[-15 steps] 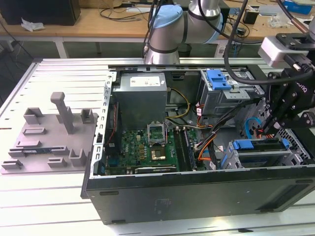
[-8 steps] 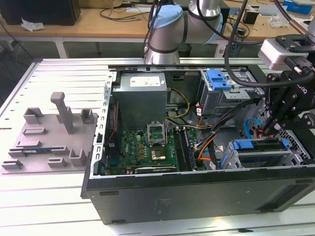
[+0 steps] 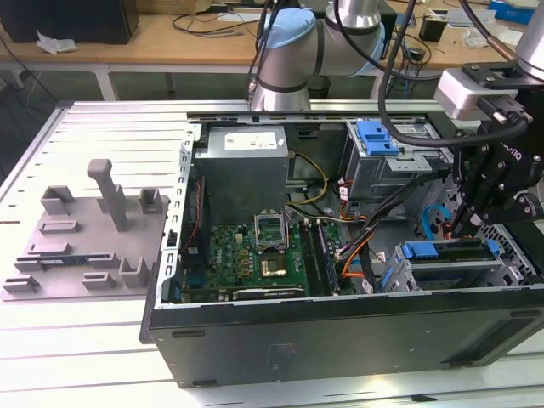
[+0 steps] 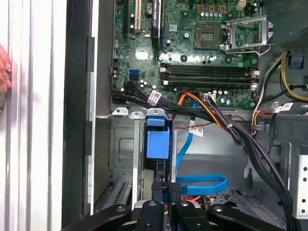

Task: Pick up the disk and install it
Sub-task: 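Insert the second disk wire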

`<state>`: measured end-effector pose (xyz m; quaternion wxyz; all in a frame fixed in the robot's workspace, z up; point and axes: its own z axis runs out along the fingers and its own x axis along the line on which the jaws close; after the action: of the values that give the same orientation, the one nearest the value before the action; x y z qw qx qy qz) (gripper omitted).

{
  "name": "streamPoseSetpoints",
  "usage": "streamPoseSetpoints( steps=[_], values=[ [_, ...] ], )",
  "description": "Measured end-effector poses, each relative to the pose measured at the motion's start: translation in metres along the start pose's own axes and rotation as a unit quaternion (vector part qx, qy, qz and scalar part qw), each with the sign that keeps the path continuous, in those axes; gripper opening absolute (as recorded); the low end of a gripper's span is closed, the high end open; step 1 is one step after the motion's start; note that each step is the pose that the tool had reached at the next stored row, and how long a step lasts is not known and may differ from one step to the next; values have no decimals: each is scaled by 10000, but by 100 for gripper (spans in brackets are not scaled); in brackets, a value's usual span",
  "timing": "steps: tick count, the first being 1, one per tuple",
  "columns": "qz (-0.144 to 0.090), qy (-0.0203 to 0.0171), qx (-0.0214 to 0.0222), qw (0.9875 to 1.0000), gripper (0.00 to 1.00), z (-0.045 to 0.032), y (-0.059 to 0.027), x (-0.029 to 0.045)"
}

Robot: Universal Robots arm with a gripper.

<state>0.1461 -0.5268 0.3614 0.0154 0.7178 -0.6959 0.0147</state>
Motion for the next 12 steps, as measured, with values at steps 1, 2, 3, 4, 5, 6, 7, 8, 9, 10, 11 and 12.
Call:
streamPoseSetpoints(
  steps=[1,2,3,4,5,6,7,8,9,10,11,12],
  values=[
    [-3,1,2,10000,16,3,0,-3],
    [-7,1,4,10000,16,6,-1,-5],
    [-15,2,5,10000,16,10,0,-7],
    [-24,3,5,10000,16,14,0,-7],
    [-36,3,6,10000,16,21,0,-7],
    [-47,3,6,10000,16,25,-5,-7],
    [-59,3,6,10000,16,30,-12,-8],
    [-68,3,7,10000,16,34,-14,-8],
    [-71,3,7,10000,16,35,-15,-8],
    [-74,4,7,10000,16,35,-15,-8],
    [-76,4,7,10000,16,35,-15,-8],
    [-78,4,7,10000,16,35,-15,-8]
  ],
)
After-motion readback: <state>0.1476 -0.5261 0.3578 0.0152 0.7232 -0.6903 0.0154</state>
